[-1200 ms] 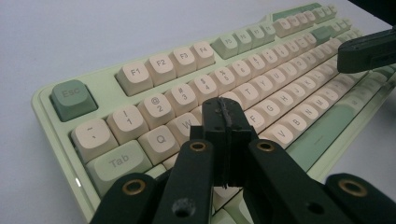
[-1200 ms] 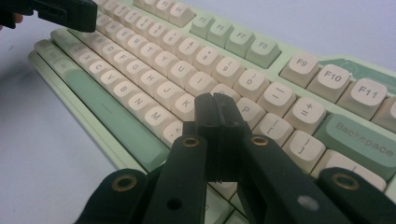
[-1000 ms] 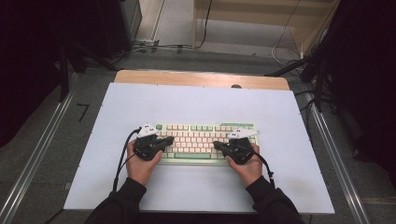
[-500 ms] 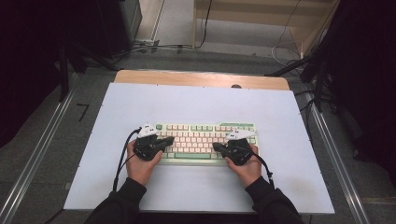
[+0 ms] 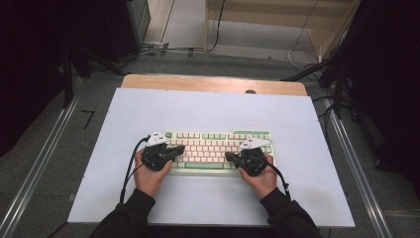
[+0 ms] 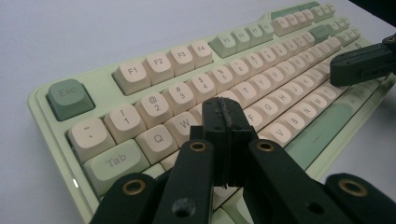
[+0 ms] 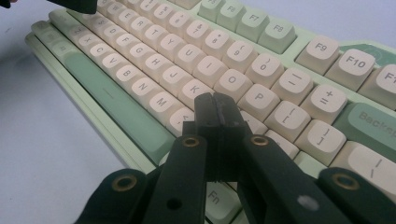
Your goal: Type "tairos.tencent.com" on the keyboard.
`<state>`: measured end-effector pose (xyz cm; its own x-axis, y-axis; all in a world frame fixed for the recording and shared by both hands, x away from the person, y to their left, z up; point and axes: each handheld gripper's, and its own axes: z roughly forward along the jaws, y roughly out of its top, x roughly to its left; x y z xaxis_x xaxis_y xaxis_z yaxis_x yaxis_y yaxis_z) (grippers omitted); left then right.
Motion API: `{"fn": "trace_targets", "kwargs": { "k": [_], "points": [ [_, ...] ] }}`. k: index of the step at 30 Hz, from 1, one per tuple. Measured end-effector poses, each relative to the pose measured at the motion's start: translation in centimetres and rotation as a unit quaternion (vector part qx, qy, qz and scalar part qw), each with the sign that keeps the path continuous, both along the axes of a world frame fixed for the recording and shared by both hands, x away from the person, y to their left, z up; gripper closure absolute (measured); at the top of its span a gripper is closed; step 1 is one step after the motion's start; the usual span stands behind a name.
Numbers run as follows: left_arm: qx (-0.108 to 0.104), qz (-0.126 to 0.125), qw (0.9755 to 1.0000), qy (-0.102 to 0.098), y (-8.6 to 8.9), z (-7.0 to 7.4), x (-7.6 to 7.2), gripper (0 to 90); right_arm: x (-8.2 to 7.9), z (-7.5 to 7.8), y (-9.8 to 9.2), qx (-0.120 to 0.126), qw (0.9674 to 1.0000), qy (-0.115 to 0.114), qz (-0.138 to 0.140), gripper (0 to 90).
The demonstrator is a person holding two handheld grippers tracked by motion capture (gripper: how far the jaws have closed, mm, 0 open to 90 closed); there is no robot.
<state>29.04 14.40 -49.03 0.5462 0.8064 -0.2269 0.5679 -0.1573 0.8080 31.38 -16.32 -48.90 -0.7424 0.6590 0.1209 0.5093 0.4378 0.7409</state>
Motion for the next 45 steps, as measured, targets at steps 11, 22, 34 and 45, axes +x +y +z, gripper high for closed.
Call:
{"fn": "trace_targets", "kwargs": {
  "k": [11, 22, 34, 45],
  "points": [
    [-0.001, -0.001, 1.0, -0.001, 0.03, 0.04, -0.03, 90.0, -0.38, -0.07, 0.15, -0.011, 0.9999, -0.002, 0.005, 88.0],
    [-0.001, -0.001, 1.0, -0.002, 0.02, 0.05, -0.04, 90.0, -0.41, 0.19, -0.04, 0.003, 1.0, -0.008, -0.002, 88.0],
    [-0.001, -0.002, 1.0, -0.002, -0.07, 0.04, -0.07, 90.0, -0.4, 0.22, -0.07, 0.006, 0.9999, -0.011, -0.003, 88.0],
    [-0.008, -0.004, 1.0, 0.001, -0.38, 0.02, -0.02, 90.0, -0.29, 0.19, 0.01, 0.013, 0.9999, -0.005, -0.003, 88.0]
  ]
}}
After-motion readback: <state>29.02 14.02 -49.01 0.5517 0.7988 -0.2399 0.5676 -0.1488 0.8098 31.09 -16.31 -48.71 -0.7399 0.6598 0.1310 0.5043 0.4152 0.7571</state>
